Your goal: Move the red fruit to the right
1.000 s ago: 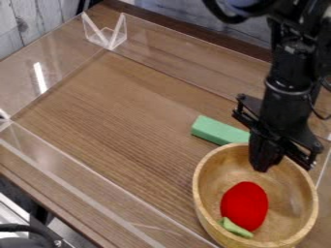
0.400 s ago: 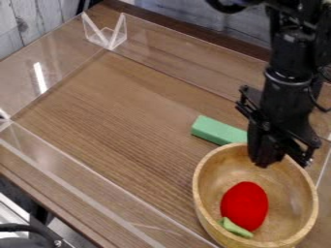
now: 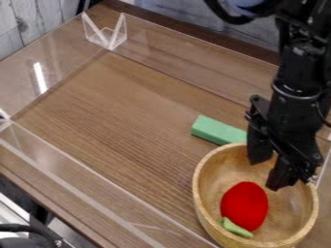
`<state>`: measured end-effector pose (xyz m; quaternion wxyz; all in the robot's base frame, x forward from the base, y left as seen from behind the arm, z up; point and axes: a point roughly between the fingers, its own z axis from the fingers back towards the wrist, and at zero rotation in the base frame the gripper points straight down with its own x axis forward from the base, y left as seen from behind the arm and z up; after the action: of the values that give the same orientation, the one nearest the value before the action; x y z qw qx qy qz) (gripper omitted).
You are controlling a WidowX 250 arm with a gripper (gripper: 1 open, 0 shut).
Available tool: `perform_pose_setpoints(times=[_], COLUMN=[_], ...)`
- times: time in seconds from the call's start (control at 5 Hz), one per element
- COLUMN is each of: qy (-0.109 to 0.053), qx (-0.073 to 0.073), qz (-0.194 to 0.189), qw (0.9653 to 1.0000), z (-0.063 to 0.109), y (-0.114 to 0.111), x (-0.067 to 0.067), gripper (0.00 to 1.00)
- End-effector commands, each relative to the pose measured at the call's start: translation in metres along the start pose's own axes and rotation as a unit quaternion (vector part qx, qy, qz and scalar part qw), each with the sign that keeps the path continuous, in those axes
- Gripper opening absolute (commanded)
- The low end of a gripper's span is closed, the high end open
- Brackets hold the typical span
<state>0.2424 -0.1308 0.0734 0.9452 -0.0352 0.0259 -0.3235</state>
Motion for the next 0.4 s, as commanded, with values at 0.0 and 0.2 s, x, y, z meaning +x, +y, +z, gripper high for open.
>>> perform_pose_setpoints(times=[0.0,0.2], qy=[-0.028,-0.044], qx=[0.006,0.020], qz=[0.028,0.072], qw=[0.9992,0.9963], z=[0.014,0.032], y=[0.003,0.009], x=[0.001,-0.005], gripper=[0.00,0.00])
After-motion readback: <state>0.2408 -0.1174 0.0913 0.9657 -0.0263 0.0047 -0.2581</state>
